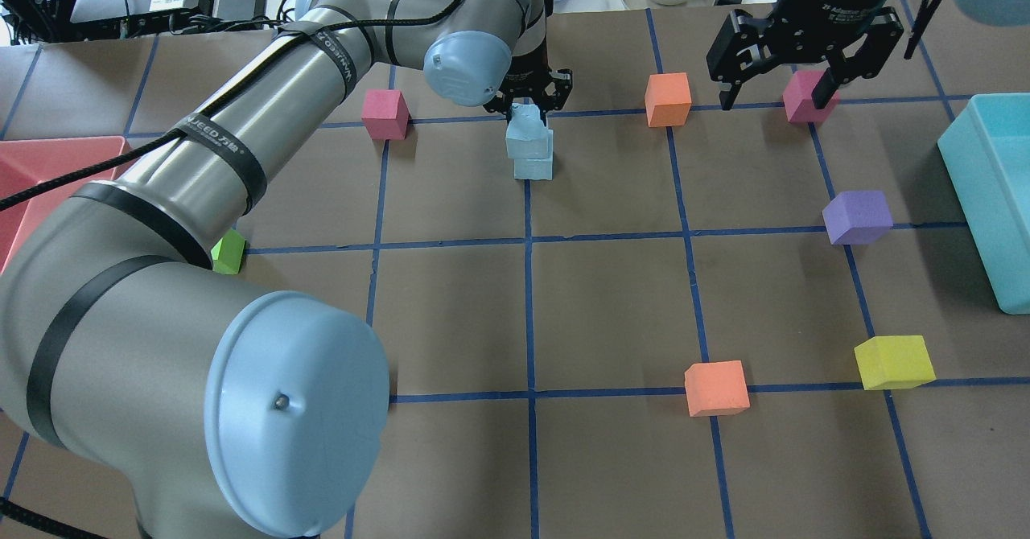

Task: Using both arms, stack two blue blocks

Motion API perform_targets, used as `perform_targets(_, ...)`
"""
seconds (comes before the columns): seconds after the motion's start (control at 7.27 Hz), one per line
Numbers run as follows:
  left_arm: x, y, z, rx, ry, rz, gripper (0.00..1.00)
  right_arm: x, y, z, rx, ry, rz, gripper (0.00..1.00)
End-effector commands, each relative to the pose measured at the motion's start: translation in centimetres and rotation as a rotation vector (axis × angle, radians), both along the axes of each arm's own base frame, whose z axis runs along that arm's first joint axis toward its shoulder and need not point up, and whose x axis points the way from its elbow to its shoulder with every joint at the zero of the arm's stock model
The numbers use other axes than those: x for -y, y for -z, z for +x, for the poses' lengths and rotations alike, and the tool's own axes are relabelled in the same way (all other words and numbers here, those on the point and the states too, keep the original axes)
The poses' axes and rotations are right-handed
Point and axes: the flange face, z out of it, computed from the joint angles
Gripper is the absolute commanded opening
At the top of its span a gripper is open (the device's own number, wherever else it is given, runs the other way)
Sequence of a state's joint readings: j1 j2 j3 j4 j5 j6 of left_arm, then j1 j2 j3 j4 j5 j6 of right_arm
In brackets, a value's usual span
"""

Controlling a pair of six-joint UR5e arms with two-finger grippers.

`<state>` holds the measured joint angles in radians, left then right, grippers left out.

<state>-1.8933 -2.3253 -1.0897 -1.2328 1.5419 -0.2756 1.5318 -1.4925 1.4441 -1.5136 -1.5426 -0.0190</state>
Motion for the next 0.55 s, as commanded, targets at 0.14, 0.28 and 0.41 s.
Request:
perform_targets(0.14, -0.1, -0.1, -0.3, -0.008, -0.003, 0.003, 0.11, -1.2, 0.1, 0.0, -0.003, 0.003, 0.004, 1.00)
perform_targets(0.28, -0.1, 0.2, -0.4, -0.008, -0.003, 0.006, 0.11, -1.3, 0.4, 0.1, 0.000, 0.003, 0.010, 1.00)
perform_targets(0.41, -0.1, 0.5, -0.4, -0.010, -0.038, 0.010, 0.14, -1.6, 0.0, 0.2, 0.010, 0.003, 0.002, 1.00)
